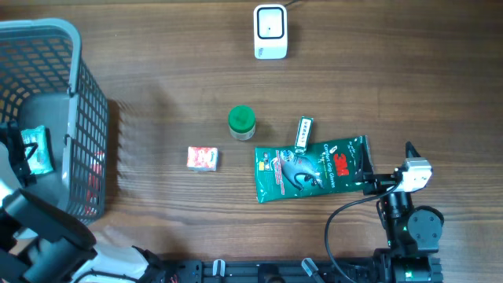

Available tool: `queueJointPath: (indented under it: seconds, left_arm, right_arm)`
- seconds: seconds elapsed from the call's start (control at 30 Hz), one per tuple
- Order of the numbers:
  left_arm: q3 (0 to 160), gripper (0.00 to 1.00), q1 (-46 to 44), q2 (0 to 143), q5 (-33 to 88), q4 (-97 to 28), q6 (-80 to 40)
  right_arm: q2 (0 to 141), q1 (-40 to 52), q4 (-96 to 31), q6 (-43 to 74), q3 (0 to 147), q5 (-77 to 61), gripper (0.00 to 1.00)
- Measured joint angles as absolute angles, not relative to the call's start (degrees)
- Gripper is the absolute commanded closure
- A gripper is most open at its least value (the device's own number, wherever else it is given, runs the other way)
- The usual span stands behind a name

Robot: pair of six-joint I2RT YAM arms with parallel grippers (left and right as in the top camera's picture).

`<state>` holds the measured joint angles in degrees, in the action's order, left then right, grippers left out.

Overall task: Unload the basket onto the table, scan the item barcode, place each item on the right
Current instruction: 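Return the left gripper to the basket and grasp the Zappy wipes pack, then lift the Zappy wipes pack up out of the basket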

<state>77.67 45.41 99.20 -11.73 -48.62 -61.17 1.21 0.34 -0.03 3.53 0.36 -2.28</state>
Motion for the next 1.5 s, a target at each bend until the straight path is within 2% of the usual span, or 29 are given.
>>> queueJointPath:
  seconds: [0.3,0.37,0.43,0.53,0.7,1.1,1.3,1.5]
  left_arm:
    - [77.5,0.02,45.4,107.9,-12.2,-44.7,-59.7]
    - [77.5,0.18,45.3,109.2,-12.2,-43.8,-59.0]
    - [77.5,0.44,45.3,110.0,-12.1,-43.4,-58.8]
    - [77.5,0.68,45.2,110.2,-12.1,-42.7,-58.4]
    - [77.4,0.94,45.1,110.3,-12.5,-42.7,-57.5]
    - [74.8,0.96,44.6,109.2,-12.8,-39.8,-57.5]
    - [73.1,0.96,37.7,106.5,-11.0,-42.6,-57.4]
    - [72.9,0.96,31.6,105.7,-11.1,-47.0,-62.1]
  right_arm:
    - [1.2,0.3,0.0,3.5,0.4,-2.3,0.01]
    - [1.2,0.3,0.0,3.5,0.4,-2.3,0.00]
    - [1.2,0.3,0.0,3.5,0.4,-2.3,0.00]
    - [1.2,0.3,0.0,3.5,0.4,-2.3,0.00]
    - [1.2,0.3,0.0,3.5,0.4,-2.3,0.00]
    - [1.2,0.3,0.0,3.5,0.4,-2.3,0.00]
    - [1.2,0.3,0.0,3.5,0.4,-2.3,0.00]
    - [1.2,0.3,0.0,3.5,0.4,-2.3,0.00]
